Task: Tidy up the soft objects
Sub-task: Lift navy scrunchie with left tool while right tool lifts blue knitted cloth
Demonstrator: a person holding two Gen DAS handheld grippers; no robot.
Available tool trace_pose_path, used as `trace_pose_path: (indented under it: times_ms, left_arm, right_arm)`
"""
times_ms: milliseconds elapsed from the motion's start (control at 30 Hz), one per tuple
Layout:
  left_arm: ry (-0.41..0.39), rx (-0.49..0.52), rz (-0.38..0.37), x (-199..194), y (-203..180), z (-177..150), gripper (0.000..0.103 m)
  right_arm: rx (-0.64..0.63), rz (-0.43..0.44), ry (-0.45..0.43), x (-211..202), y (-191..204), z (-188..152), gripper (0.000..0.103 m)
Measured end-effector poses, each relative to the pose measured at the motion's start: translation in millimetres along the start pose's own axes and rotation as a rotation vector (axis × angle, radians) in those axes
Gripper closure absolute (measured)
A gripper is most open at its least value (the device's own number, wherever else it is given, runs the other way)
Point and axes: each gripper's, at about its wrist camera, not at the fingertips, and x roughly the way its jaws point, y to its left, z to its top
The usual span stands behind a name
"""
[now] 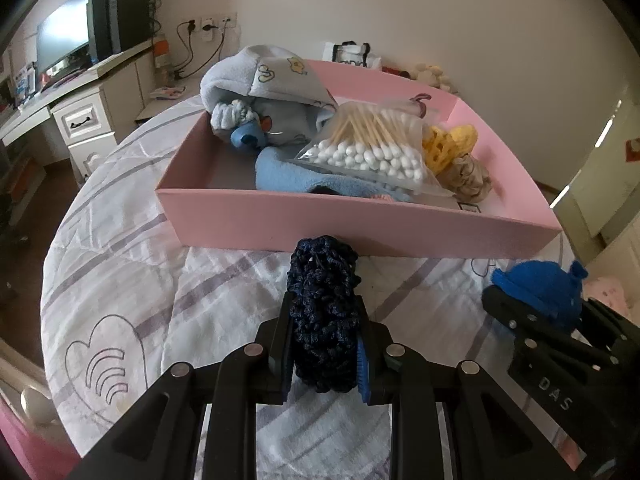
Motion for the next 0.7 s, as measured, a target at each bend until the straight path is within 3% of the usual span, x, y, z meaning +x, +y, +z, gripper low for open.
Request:
trace_pose_path:
  times_ms: [400, 700]
  left_arm:
    - [-0.006, 0.029, 0.021, -28.1, -16.3, -12.2, 0.082]
    - [-0.063, 0.040, 0.033, -74.9, -22.9, -23.1, 0.082]
  right_arm:
    - [0.031, 0.012, -0.036, -30.4, -8.6, -11.9, 0.058]
    - [0.025, 0.013, -0.101, -65.1, -5.3, -20.5, 0.058]
